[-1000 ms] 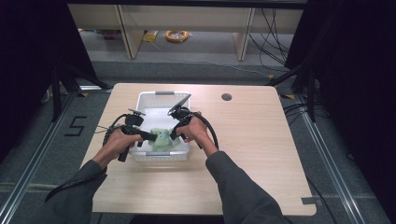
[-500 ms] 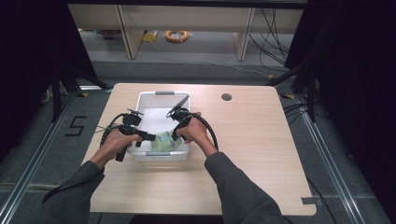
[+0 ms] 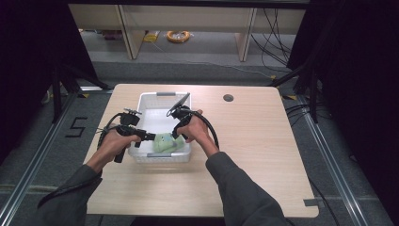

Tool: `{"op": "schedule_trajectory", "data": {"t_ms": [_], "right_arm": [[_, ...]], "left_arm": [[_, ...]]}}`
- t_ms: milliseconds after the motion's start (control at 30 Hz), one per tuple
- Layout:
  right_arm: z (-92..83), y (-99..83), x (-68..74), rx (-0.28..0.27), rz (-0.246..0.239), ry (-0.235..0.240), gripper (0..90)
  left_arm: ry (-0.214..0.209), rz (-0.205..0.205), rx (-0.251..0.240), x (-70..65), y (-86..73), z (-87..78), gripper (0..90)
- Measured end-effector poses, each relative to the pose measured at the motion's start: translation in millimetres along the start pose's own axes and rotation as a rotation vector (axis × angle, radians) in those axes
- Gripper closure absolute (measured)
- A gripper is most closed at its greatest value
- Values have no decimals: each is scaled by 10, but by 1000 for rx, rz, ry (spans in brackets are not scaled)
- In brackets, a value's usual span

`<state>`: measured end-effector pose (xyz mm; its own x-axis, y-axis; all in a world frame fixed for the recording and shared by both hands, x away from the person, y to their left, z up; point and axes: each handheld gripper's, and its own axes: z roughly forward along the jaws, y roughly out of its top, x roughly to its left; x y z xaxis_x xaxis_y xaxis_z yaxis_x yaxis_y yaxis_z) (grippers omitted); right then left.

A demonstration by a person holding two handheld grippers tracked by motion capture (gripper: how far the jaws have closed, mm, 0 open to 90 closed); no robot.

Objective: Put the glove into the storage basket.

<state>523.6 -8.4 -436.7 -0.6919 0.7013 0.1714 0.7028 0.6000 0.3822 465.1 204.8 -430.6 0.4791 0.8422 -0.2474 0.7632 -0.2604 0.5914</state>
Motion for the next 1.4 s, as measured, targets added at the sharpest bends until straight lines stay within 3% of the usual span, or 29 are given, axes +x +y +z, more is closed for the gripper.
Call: {"op": "schedule_trajectory", "data": {"t_ms": [167,300,433,500,800,933,967,1033,1133,1167,1333,1367,1400], "right_arm": [[-77,-6,-14,-25,-16,-20,550],[-171,-32,-18,-52,-20,4,529],[-283,-79,-31,-99,-58,7,485],[-340,-126,-18,-107,-48,17,469],[-562,-413,-37,-169,-66,60,430],[-669,-552,-61,-189,-68,66,411],[-702,-588,-60,-197,-80,49,405],[-764,-665,-49,-213,-92,53,406],[-856,-777,-29,-229,-88,48,403],[-871,-810,-36,-252,-118,45,401],[-966,-999,9,-268,-111,49,390],[-975,-1031,19,-273,-104,43,385],[-986,-1059,13,-284,-126,53,380]], "left_arm": [[-6,18,-6,-57,-18,-45,451],[-17,35,-15,-143,-37,-76,418],[-27,28,-41,-234,-66,-101,372],[-30,22,-63,-283,-78,-123,358],[-42,50,-105,-485,-151,-173,325],[-66,67,-117,-580,-194,-209,320],[-71,69,-118,-597,-204,-219,317],[-109,68,-131,-662,-242,-246,307],[-131,83,-140,-753,-296,-276,300],[-136,81,-150,-790,-314,-283,297],[-146,136,-180,-935,-396,-301,276],[-140,162,-173,-949,-414,-314,269],[-137,150,-193,-984,-436,-310,264]]}}
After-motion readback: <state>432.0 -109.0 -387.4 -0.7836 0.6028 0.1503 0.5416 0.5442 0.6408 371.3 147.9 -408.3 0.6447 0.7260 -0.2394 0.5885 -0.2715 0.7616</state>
